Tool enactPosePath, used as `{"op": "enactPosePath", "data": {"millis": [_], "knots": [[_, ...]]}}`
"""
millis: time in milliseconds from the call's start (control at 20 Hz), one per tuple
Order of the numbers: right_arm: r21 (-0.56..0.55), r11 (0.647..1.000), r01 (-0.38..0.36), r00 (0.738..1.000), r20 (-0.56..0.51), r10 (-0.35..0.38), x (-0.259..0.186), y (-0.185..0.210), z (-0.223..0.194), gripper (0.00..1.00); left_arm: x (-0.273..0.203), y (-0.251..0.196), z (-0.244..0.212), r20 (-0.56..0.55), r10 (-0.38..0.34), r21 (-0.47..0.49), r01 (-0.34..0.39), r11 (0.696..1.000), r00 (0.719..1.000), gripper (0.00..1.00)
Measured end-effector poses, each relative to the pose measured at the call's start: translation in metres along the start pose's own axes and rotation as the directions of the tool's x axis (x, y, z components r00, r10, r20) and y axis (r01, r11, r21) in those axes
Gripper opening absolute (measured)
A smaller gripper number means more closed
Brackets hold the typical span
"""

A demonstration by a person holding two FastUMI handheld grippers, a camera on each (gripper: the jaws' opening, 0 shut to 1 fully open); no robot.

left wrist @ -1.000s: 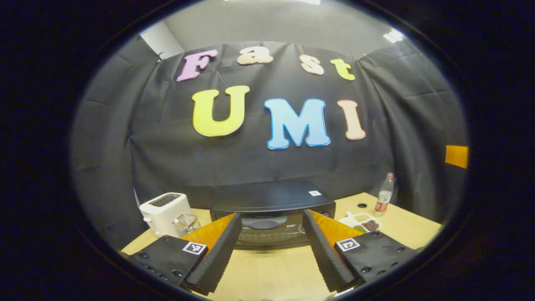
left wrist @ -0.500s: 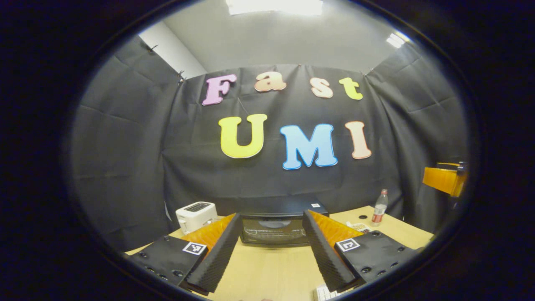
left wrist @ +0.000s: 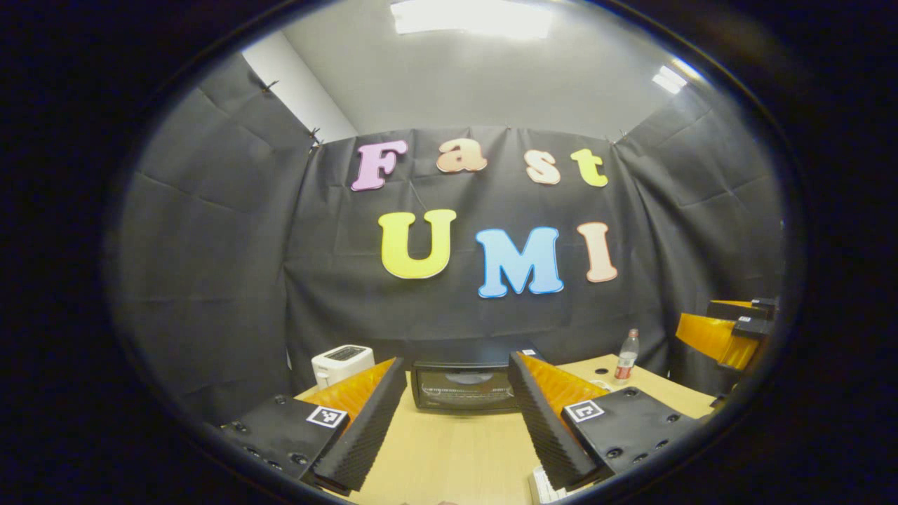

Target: Open the electric oven with the left hand, put the food in, and close the electric oven.

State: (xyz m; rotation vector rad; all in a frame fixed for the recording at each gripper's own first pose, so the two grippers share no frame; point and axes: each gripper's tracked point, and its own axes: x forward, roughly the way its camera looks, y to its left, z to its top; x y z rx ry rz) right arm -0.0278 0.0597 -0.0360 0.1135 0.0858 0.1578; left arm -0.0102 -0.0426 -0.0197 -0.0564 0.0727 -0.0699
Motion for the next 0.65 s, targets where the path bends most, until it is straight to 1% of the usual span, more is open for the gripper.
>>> {"op": "enactPosePath", "data": {"millis": [50, 100, 150, 350, 400, 450, 500, 550, 650], "knots": [[0.004, 1.000, 0.003, 1.000, 0.005, -0.003, -0.003, 0.004, 0.002, 0.98, -0.004, 0.003, 0.002, 0.005, -0.006, -0.002, 0.006, 1.000, 1.000, 1.00], [0.006, 1.000, 0.009, 1.000, 0.011, -0.009, -0.006, 0.007, 0.004, 0.98, -0.007, 0.009, 0.005, 0.013, -0.004, 0.001, 0.004, 1.000, 1.000, 0.97], [0.004, 1.000, 0.014, 1.000, 0.012, -0.014, -0.008, 0.009, 0.004, 0.97, -0.010, 0.015, 0.007, 0.019, 0.000, 0.005, 0.000, 1.000, 1.000, 1.00], [-0.009, 1.000, 0.020, 1.000, 0.013, -0.020, -0.017, 0.016, 0.003, 0.98, -0.019, 0.027, 0.005, 0.015, 0.004, 0.005, -0.004, 1.000, 1.000, 1.00], [-0.006, 1.000, 0.018, 1.000, 0.011, -0.017, -0.018, 0.019, 0.003, 0.98, -0.020, 0.031, 0.006, 0.014, 0.007, 0.005, -0.007, 1.000, 1.000, 0.97], [-0.003, 1.000, 0.014, 1.000, 0.012, -0.014, -0.017, 0.022, 0.004, 0.98, -0.020, 0.033, 0.006, 0.017, 0.009, 0.003, -0.009, 1.000, 1.000, 0.97], [-0.004, 1.000, 0.013, 1.000, 0.012, -0.013, -0.016, 0.023, 0.005, 0.98, -0.022, 0.035, 0.007, 0.018, 0.010, 0.003, -0.010, 1.000, 1.000, 1.00], [-0.008, 1.000, 0.011, 1.000, 0.011, -0.011, -0.017, 0.025, 0.004, 0.98, -0.023, 0.038, 0.006, 0.017, 0.013, 0.007, -0.014, 1.000, 1.000, 0.97], [-0.012, 1.000, 0.005, 1.000, 0.015, -0.005, -0.017, 0.030, 0.007, 0.98, -0.024, 0.044, 0.005, 0.017, 0.024, 0.017, -0.024, 1.000, 1.000, 0.97]]}}
